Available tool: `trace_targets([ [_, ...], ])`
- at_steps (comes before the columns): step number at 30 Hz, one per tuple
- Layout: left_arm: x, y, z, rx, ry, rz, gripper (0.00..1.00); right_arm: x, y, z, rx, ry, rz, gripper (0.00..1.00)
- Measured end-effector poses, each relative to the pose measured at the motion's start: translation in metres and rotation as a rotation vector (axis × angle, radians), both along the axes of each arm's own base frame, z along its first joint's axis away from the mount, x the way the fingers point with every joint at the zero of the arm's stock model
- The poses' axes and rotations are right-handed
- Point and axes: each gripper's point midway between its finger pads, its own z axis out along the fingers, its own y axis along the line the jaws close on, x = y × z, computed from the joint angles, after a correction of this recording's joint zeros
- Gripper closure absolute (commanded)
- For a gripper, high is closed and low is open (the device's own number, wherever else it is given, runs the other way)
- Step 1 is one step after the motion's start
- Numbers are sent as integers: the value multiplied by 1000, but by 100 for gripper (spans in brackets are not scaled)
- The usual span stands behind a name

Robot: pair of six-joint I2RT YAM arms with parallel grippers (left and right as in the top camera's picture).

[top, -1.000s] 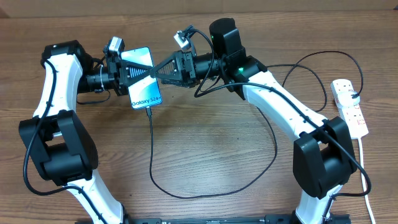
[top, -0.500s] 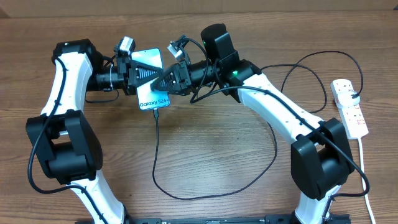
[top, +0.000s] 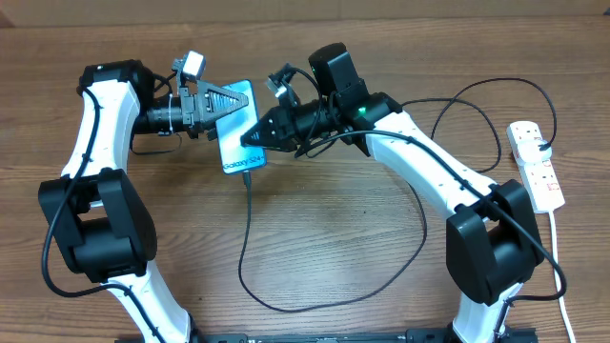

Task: Plug charger to phone and switch on socket
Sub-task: 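Lower the phone flat onto the table center with the right gripper and release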

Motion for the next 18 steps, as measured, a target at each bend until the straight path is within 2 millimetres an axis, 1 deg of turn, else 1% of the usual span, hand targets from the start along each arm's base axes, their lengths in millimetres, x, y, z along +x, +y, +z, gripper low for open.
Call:
trace_targets([
  [1,1,2,-9,48,3,-6,0,3,-7,-10,-46,12,-25,96],
  [2,2,2,-11,62,3,-7,0,4,-10,-14,-64,14,-34,96],
  [3,3,4,-19,104,9,-9,0,7,-16,-21,-98,17,-53,96],
  [5,6,10,-37,209,42,-5,0,12,-32,-42,-206,26,-107,96],
  [8,7,24,-65,378,148,25,0,22,-56,-70,-371,3,-181,96],
  [10,6,36,-83,497,233,59,0,26,-69,-84,-463,-22,-216,96],
  [12,4,47,-96,592,300,92,0,29,-75,-94,-527,-42,-234,96],
  [14,2,58,-108,680,356,121,0,31,-78,-105,-572,-62,-242,96],
  [15,1,64,-113,728,382,138,0,32,-78,-113,-597,-68,-241,96],
  [18,-3,71,-122,820,414,151,0,31,-75,-139,-644,-52,-228,96],
])
